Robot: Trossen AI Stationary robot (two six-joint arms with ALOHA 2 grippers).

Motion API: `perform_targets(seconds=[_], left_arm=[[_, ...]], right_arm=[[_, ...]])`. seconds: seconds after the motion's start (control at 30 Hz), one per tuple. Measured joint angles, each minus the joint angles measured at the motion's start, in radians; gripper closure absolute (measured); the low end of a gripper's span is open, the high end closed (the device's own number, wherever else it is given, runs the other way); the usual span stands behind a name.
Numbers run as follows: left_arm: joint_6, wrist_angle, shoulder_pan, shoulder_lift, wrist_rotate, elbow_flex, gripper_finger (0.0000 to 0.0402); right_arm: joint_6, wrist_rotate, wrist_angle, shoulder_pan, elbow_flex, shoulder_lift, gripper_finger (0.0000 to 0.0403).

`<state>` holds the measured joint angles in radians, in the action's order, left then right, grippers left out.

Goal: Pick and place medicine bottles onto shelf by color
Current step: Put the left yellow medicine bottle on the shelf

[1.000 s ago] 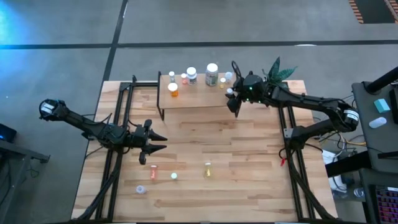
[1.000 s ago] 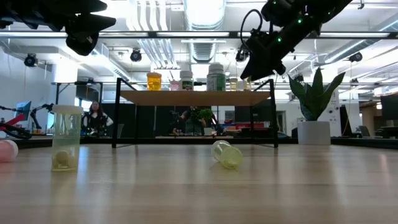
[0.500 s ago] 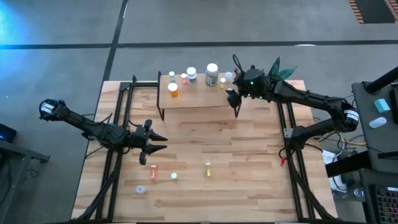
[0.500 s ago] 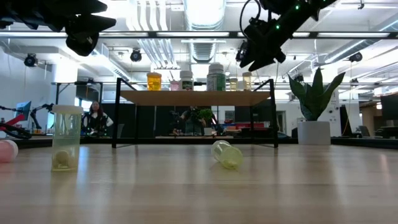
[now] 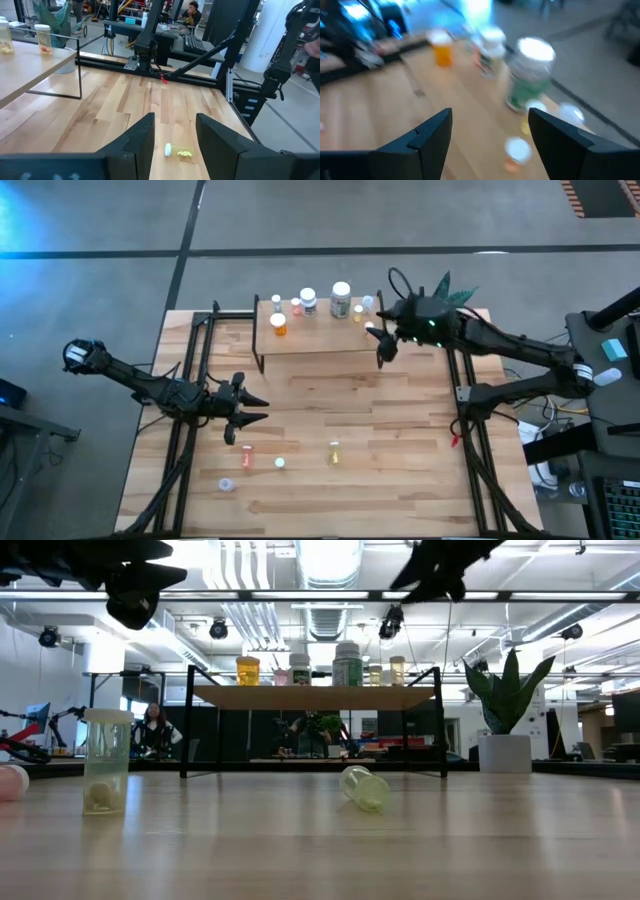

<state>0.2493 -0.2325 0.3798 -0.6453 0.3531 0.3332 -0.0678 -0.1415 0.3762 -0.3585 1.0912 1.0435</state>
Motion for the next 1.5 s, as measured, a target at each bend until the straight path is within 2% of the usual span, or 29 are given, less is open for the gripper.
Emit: perform_targets(seconds=[0.27,0.53,1.13,1.5], left_arm=[[-0.002,-0.063,0.0,-0.004,0.0,0.0,0.0275],[-0.021,-0.126,0.0,-0.019,0.0,0.0,0.0275],[-0.029,-0.335,0.001,-0.201,-0.026,0.0,0.0275],[-0.022,-0.336,0.0,-0.185,-0.028,0.0,0.0275]], right_arm=[[-0.02,0.001,-0.244,0.188,-0.157,-0.134,0.0154],[0.074,-0.026,-0.405,0.349,-0.233,-0.131,0.0154],[0.1,-0.027,-0.482,0.533,-0.245,-0.112,0.0168],[0.095,-0.045,-0.528,0.56,-0.318,-0.096,0.0168]])
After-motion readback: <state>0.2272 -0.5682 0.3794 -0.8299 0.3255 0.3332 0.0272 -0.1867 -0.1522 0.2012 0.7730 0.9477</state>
